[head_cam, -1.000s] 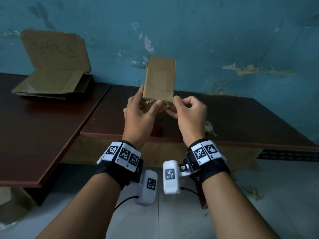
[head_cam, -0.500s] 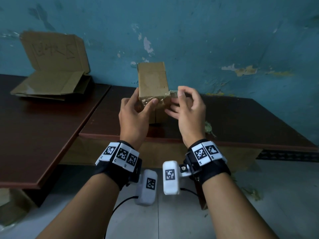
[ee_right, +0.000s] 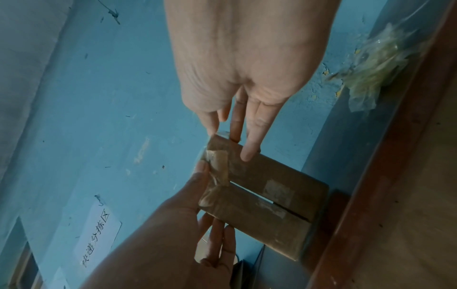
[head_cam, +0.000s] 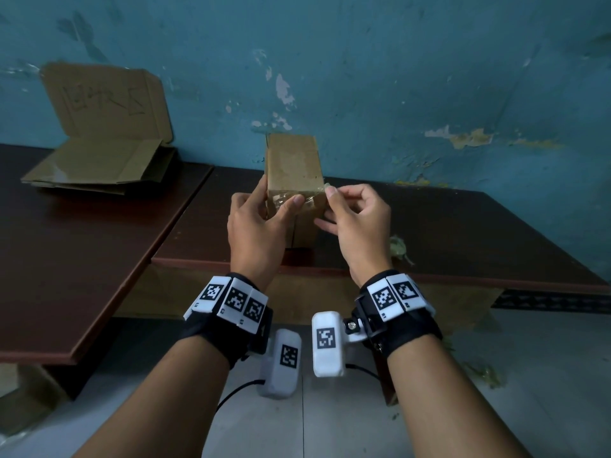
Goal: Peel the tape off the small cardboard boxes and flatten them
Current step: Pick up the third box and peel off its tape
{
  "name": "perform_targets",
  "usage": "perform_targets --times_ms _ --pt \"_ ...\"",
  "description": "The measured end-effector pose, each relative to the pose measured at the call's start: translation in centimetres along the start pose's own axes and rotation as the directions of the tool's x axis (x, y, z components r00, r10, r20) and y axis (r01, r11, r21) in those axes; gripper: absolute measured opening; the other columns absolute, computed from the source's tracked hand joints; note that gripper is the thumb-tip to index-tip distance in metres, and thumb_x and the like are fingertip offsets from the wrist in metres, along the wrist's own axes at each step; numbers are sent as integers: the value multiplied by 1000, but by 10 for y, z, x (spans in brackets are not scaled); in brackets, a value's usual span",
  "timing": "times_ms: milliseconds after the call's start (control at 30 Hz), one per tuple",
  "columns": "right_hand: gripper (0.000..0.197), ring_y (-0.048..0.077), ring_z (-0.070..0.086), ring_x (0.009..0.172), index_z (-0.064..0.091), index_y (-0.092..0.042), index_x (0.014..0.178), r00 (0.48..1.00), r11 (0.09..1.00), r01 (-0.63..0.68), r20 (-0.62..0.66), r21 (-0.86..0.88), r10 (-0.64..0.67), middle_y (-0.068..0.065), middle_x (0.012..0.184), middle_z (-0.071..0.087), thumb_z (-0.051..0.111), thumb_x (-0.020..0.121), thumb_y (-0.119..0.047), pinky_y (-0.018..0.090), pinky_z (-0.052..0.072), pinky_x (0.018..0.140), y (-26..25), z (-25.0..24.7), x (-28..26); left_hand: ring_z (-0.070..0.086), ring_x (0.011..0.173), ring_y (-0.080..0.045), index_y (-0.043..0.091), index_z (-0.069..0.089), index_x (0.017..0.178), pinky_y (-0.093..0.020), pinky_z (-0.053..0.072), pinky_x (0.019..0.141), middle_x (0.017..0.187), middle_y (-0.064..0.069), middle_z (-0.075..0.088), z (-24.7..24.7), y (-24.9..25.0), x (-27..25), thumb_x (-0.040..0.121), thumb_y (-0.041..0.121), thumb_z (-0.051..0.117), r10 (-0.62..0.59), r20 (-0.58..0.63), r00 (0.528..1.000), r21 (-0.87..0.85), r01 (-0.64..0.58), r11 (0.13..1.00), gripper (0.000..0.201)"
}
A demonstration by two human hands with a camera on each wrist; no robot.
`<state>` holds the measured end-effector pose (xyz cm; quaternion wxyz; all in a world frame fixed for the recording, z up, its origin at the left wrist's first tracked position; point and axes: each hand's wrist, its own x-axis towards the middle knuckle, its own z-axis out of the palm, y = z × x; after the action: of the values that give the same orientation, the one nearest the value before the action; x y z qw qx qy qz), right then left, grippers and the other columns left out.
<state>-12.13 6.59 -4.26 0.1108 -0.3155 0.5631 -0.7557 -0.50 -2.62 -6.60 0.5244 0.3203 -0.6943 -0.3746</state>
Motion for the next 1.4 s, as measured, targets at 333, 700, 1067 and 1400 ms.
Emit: perform_targets --times_ms 333,700,1067,1400 --pt "8 25 76 107 76 -10 107 996 998 14 93 -60 -8 12 116 74 69 103 -13 38 67 78 3 -5 5 58 106 -17 49 61 143 -23 43 89 101 12 45 1 0 -1 95 55 75 -7 -6 1000 50 7 999 51" --pt "14 10 76 93 61 -5 100 996 978 79 46 -194 -71 6 112 67 73 96 -9 40 67 80 6 0 1 58 124 -22 33 56 152 -39 47 109 123 2 52 4 -1 -1 91 58 77 -53 -22 998 52 54 997 69" --pt "22 8 72 92 69 -11 79 964 876 261 54 -406 -262 -2 102 69 89 85 -19 34 63 83 0 0 -1 68 106 -5 28 63 126 -42 60 94 120 13 70 4 0 -4 86 57 84 -80 -73 994 -85 74 994 53" --pt "28 12 64 89 58 -11 74 847 671 471 83 -573 -524 -1 101 65 84 85 -13 37 54 74 -3 4 -7 66 94 -9 22 73 111 -20 51 79 104 5 67 6 1 -5 89 52 82 6 -87 996 -39 -10 999 38"
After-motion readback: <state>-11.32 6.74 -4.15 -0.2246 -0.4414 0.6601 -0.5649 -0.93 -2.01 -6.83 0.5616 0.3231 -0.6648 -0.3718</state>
